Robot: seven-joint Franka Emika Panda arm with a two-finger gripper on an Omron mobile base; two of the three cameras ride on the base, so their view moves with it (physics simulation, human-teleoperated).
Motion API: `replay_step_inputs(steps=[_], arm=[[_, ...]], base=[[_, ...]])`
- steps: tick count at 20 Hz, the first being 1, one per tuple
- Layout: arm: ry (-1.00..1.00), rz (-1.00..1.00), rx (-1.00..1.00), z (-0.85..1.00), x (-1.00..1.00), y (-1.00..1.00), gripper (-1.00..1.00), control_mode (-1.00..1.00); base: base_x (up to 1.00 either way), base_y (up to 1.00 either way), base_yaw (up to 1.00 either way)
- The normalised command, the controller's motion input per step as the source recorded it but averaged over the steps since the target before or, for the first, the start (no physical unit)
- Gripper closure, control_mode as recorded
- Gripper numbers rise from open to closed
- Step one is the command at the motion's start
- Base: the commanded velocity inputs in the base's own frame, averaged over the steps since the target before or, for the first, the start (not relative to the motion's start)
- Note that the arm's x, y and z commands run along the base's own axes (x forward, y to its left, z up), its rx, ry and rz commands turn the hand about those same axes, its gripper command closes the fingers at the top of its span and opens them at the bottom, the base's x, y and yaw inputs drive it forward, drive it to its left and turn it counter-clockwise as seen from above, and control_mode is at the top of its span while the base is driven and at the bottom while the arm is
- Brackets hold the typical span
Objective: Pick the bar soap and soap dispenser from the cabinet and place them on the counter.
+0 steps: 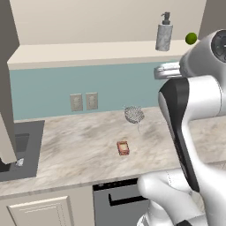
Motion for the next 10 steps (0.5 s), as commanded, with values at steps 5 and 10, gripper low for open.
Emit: replay_step_inputs(steps=[5, 10], arm=[[-0.06, 0.00, 0.00, 0.38, 0.05, -0.12, -1.00, -1.00], [-0.05, 0.00, 0.00, 0.23, 0.22, -0.16, -1.00, -1.00]], base=[[0.00, 0.00, 0.00], [0.00, 0.00, 0.00]])
